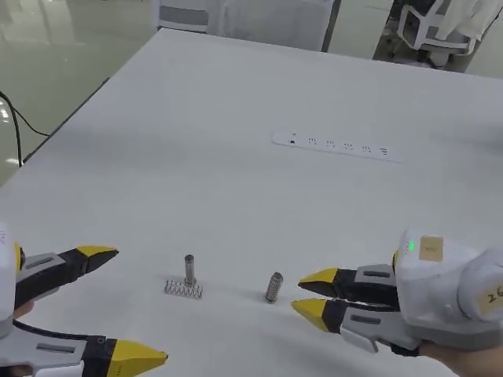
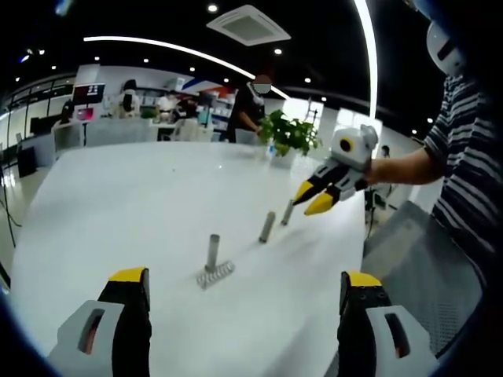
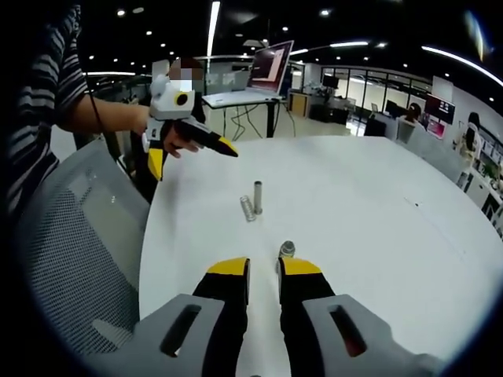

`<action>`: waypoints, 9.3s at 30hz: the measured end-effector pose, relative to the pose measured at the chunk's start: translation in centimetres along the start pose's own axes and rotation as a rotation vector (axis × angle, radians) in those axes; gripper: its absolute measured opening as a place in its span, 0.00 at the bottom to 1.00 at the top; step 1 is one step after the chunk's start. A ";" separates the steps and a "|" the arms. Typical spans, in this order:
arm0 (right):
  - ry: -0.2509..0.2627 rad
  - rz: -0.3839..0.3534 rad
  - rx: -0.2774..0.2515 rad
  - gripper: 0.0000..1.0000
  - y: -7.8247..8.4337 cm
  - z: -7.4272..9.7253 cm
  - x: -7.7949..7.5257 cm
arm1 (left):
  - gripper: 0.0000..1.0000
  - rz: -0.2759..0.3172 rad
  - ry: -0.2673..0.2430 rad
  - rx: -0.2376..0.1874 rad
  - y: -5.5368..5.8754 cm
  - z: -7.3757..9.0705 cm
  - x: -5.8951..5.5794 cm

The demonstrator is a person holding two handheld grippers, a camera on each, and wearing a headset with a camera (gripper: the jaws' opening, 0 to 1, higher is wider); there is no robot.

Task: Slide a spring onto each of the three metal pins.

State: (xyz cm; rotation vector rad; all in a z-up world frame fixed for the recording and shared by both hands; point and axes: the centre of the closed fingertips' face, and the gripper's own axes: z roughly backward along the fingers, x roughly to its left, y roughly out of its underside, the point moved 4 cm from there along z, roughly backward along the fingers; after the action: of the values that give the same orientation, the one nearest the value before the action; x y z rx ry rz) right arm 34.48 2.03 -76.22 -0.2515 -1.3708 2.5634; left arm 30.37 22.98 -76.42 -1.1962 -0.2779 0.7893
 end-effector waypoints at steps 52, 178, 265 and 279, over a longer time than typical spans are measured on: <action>-0.117 0.195 0.089 0.13 -4.4 -10.9 2.5 | 0.97 0.014 -0.024 0.019 0.9 1.1 0.3; -0.139 0.282 0.148 0.07 0.0 -0.1 2.3 | 0.63 -0.059 0.313 0.018 -1.7 -6.5 -6.2; -0.152 0.157 0.047 0.07 -0.9 2.4 3.7 | 0.03 -0.176 0.522 0.009 -2.6 -9.7 -9.6; -0.186 0.164 -0.020 0.07 -3.2 2.2 4.3 | 0.02 -0.234 0.501 0.049 -1.9 -10.0 -9.5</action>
State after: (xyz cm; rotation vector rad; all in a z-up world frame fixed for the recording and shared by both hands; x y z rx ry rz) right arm 30.12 3.14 -72.55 -0.1357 -1.4973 2.7692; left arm 30.27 9.07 -76.49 -1.2469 0.0166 0.2761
